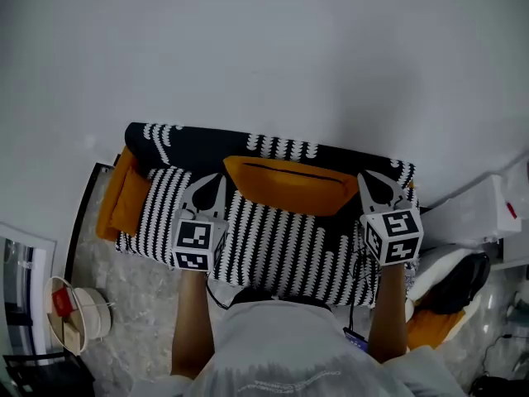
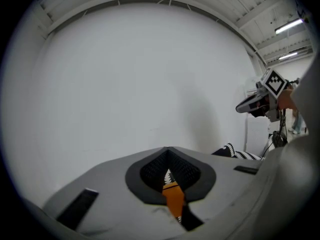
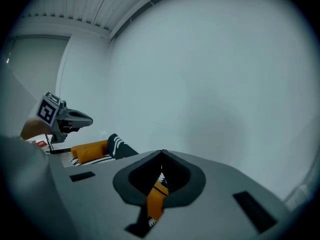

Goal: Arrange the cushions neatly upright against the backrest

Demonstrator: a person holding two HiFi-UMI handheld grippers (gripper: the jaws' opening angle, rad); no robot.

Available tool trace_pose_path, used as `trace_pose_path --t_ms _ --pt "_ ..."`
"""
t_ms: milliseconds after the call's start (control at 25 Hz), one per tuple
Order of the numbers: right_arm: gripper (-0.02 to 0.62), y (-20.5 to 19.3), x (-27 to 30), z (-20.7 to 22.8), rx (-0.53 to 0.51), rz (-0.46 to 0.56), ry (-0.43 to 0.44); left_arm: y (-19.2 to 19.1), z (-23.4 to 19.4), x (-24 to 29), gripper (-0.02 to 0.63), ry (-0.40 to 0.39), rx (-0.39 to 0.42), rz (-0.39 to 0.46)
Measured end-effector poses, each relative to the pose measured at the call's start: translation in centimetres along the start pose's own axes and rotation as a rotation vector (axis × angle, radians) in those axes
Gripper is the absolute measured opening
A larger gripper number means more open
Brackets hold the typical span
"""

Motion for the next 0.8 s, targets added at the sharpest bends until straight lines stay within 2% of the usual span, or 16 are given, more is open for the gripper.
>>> trace_pose_path --t_ms 200,360,560,800 --pt "0.003 2.1 -0.6 -0.9 -0.053 0.037 0.02 3.6 0.7 -1.1 -0.003 -0.012 0.062 0.045" --pt "0.003 4.1 -1.2 -1.4 -0.058 0.091 0.037 5.8 1.0 -1.4 -0.003 -0.021 0.078 0.083" --pt "0.003 6.1 -1.2 -1.8 -0.083 0.14 0.051 7.3 1.0 -1.1 -0.003 -0.032 0.107 0.109" --pt "0.003 6.4 -0.6 -2.0 -0.094 0.123 0.068 7.5 0.8 -0.5 -0.003 -0.038 0.105 0.106"
Point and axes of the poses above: the fingertips, and each gripper's own axes: x forward along the fingers, z to its right, y out of its top, the point moved 8 cm from there along -x, backward along the fingers, and after that the axes turned 1 degree about -x, right-handed, at the moved point
